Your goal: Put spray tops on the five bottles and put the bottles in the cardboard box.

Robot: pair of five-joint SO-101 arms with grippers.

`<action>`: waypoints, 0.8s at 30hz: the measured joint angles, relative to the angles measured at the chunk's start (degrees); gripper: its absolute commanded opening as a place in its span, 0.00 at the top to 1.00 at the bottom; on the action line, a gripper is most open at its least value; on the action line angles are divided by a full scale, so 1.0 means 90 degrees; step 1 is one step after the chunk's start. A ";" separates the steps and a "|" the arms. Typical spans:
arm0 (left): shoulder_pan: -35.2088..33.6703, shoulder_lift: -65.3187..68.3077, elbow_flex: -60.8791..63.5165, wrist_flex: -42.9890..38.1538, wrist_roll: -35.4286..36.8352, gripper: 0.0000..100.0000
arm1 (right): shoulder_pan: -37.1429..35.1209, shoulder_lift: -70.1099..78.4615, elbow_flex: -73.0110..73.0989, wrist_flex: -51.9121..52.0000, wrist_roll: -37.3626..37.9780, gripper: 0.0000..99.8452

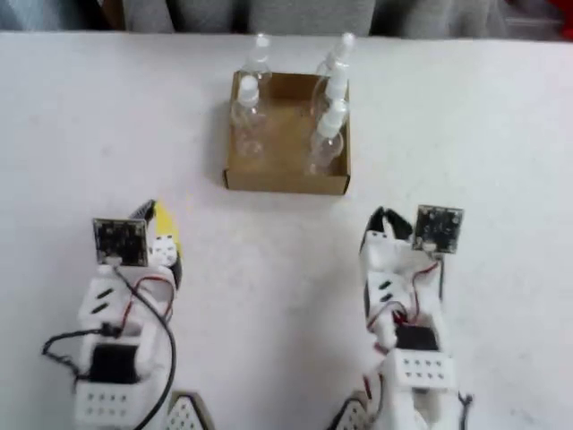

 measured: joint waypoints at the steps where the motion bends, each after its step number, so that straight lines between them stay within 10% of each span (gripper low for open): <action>1: -0.0039 -0.0098 0.0020 0.0137 0.0000 0.98 | -0.0049 -0.0274 0.0010 0.0322 0.0000 0.98; 14: -0.0186 -0.0430 0.0440 0.1514 -0.0059 0.98 | -0.1348 -0.3038 0.0020 0.4679 0.0000 0.98; 24: -0.0215 -0.0430 0.0440 0.2872 -0.1954 0.98 | -0.1524 -0.3009 0.0020 0.6359 0.0000 0.98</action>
